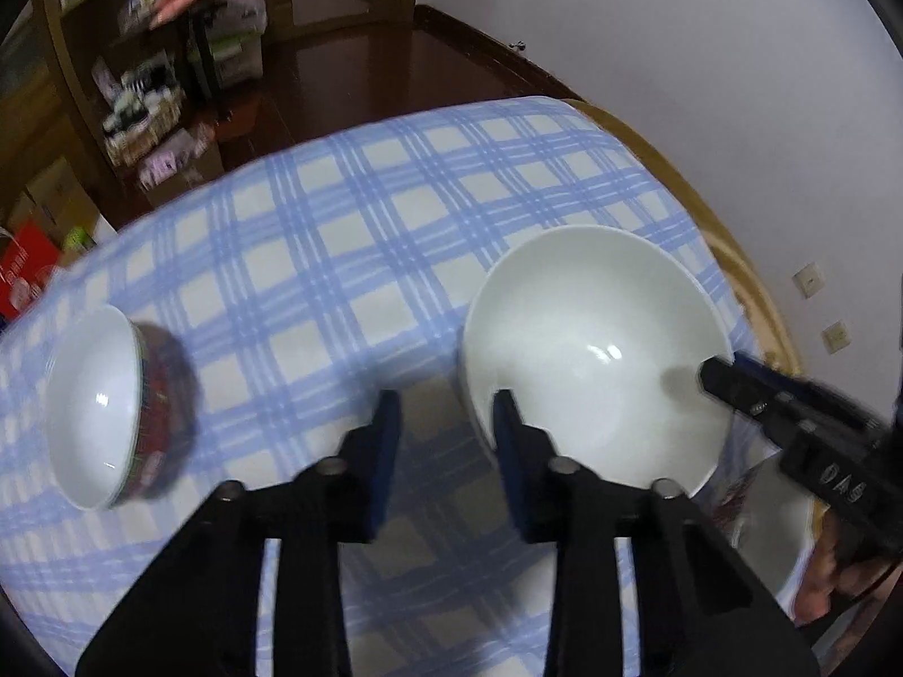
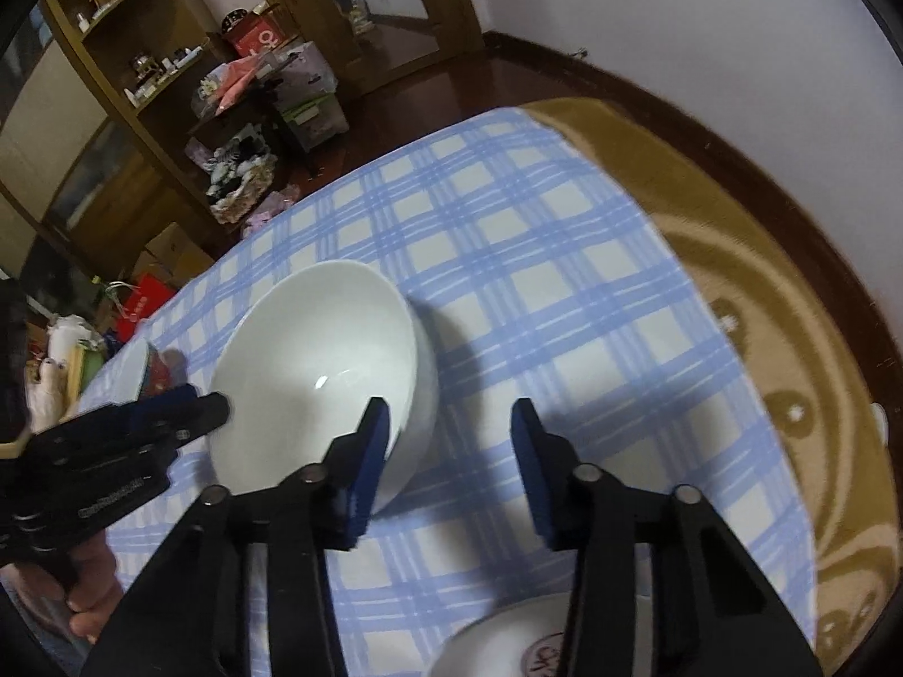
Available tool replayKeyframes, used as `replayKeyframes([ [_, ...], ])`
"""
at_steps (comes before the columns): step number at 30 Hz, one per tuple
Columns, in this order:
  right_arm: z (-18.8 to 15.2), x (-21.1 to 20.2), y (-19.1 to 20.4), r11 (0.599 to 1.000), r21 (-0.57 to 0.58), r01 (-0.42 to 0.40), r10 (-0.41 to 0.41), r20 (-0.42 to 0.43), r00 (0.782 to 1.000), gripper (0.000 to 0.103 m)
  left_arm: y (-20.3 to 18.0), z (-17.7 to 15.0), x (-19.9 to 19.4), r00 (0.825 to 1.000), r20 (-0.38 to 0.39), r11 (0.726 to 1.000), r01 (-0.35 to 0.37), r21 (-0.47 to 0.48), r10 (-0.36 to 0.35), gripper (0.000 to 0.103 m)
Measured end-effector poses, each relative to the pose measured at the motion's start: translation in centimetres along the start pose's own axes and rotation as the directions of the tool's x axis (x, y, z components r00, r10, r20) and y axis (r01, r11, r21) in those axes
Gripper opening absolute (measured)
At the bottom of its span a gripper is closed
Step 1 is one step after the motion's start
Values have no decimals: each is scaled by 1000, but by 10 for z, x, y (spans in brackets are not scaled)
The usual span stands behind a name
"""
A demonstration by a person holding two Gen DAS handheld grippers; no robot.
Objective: Organize plates and bowls
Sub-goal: 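Grasp the white bowl rim with the left gripper while the right gripper grasps the opposite rim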
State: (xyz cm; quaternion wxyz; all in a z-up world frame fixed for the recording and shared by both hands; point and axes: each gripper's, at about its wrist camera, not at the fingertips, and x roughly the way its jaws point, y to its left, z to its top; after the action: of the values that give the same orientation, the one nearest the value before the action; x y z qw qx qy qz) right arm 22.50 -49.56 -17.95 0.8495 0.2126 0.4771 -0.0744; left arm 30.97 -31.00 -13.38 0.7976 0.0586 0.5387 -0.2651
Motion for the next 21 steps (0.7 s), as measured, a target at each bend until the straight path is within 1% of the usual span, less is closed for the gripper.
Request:
replayKeyframes([
  [1, 0, 2, 3, 1000, -7, -4, 4, -9, 1000, 30, 1, 0, 2, 1000, -7, 1000, 21, -12, -21, 18],
  [2, -1, 3, 5, 1000, -10, -5, 5, -15, 1000, 26, -1, 0, 4, 1000, -19, 1000, 24, -14, -24, 16],
  [3, -2, 5, 9, 1000, -17, -4, 4, -27, 1000, 26, -4, -1, 6, 1000, -22, 1000, 20, -2, -20, 12],
  [5, -3, 6, 15, 1000, -24, 3, -4, -40, 999, 20, -8, -2, 7, 1000, -19, 1000, -8, 14, 8, 11],
  [13, -9, 0, 32, 992, -81, 99, -101, -21, 995, 17, -6, -9, -3, 1000, -13, 1000, -10, -7, 10, 10],
  [17, -12, -7, 37, 991, -87, 102, -105, -24, 994, 16, -3, -17, -10, 1000, -2, 1000, -10, -11, 10, 10],
  [21, -17, -14, 42, 992, -82, 96, -99, -30, 995, 16, 1, -24, -16, 1000, -11, 1000, -4, -26, 4, 10],
])
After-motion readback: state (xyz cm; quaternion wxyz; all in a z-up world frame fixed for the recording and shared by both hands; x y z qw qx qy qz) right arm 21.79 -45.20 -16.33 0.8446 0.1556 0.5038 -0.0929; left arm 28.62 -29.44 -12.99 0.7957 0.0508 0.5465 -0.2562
